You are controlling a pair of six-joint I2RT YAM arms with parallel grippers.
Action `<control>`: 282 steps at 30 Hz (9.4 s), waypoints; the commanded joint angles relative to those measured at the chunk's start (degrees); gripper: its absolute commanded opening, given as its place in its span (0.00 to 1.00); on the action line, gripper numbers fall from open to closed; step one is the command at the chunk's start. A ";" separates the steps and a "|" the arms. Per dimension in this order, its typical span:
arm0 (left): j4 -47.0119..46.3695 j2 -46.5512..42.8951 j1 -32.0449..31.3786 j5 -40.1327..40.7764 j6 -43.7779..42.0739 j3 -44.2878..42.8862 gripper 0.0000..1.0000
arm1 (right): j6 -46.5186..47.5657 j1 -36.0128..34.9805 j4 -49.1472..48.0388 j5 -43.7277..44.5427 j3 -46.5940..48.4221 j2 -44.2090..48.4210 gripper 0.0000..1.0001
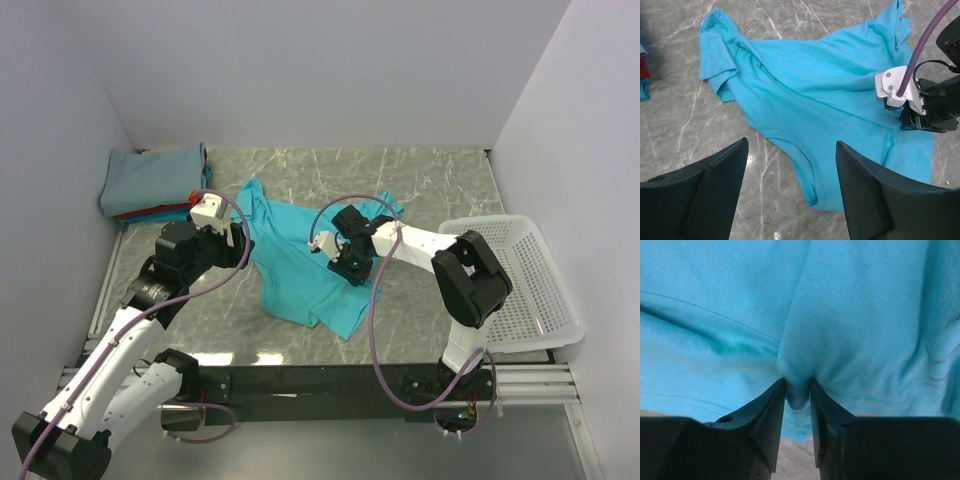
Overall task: Fold and stack the t-shirts
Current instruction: Flatten the tshirt out
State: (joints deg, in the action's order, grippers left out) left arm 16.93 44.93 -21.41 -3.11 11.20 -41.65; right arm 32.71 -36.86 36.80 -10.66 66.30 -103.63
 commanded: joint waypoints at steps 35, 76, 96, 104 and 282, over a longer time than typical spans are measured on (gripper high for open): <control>-6.21 6.73 -4.77 -25.45 -2.59 0.43 0.76 | 7.52 21.57 3.96 -17.34 25.91 1.58 0.73; 6.10 46.65 -36.95 -5.14 -0.92 -14.52 0.40 | -10.38 25.96 12.95 -4.90 40.81 -20.89 0.53; 18.58 17.31 -36.86 -6.19 8.92 -13.37 0.01 | -17.50 26.84 4.35 -2.01 53.59 -15.29 0.00; 12.70 18.88 -36.95 -6.82 12.09 -9.41 0.31 | -16.89 27.81 -7.28 28.20 56.47 -21.24 0.00; 5.31 49.38 13.06 -3.56 10.42 -27.87 0.51 | -10.39 24.38 17.34 5.03 13.52 -5.37 0.00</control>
State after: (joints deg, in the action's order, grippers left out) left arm 23.33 95.15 -8.60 -6.20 23.09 -68.16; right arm 20.32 -12.25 51.88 -6.00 83.61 -116.05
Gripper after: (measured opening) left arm 0.513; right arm 0.008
